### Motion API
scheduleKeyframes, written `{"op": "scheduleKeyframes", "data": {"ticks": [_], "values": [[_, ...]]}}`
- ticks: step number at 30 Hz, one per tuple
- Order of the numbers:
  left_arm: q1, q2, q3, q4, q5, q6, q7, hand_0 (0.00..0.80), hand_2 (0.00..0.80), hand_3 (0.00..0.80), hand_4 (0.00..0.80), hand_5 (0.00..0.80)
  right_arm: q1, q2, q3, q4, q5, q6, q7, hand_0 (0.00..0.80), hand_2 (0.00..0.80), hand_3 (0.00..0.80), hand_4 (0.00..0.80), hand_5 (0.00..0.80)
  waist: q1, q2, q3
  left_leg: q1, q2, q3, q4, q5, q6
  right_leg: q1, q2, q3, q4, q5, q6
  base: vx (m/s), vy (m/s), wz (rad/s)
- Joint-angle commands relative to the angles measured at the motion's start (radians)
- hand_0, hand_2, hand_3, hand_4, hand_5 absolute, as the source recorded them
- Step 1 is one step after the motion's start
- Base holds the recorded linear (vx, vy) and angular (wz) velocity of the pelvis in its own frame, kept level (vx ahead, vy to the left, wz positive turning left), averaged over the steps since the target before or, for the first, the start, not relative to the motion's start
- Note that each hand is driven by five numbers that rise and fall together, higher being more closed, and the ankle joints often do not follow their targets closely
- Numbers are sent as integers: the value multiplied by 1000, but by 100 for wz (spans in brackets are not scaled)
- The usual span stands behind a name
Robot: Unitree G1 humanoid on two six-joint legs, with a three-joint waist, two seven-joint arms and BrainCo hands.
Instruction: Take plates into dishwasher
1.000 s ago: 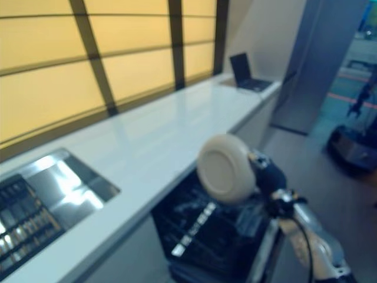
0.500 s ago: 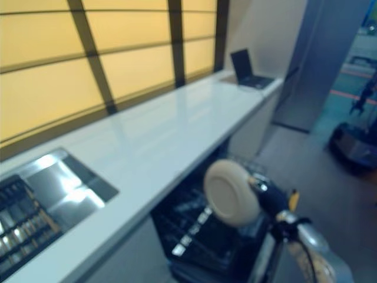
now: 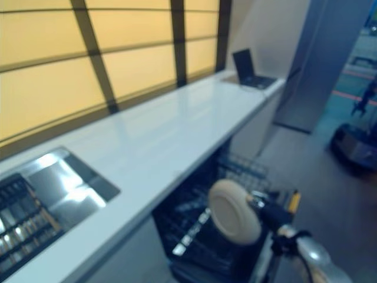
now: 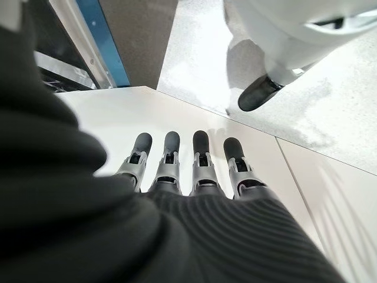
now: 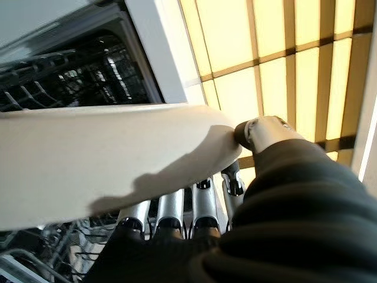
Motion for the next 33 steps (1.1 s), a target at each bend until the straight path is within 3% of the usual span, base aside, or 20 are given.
{"op": "scheduleKeyframes", "data": {"ticks": [1,16,33], "values": [[-32,48,13,0,27,1,6,0,0,0,0,0,-39,30,-3,-39,-16,-60,27,800,800,800,800,800,12,-85,-22,-123,-38,-46,-9,66,41,33,-7,0,65,-68,-31,0,0,0],[-44,52,-5,-29,53,24,-8,0,0,0,0,0,-98,21,97,-61,-128,-33,55,800,800,800,800,800,41,-91,-15,-125,-45,-58,-9,63,44,39,-7,-11,58,-64,-27,0,-1,1],[-56,41,-31,-38,72,41,-16,0,0,0,0,0,-177,79,209,18,-226,-23,29,800,800,800,800,800,75,-81,-11,-127,-53,-86,-6,62,44,44,-12,-29,66,-70,-29,7,2,2]]}}
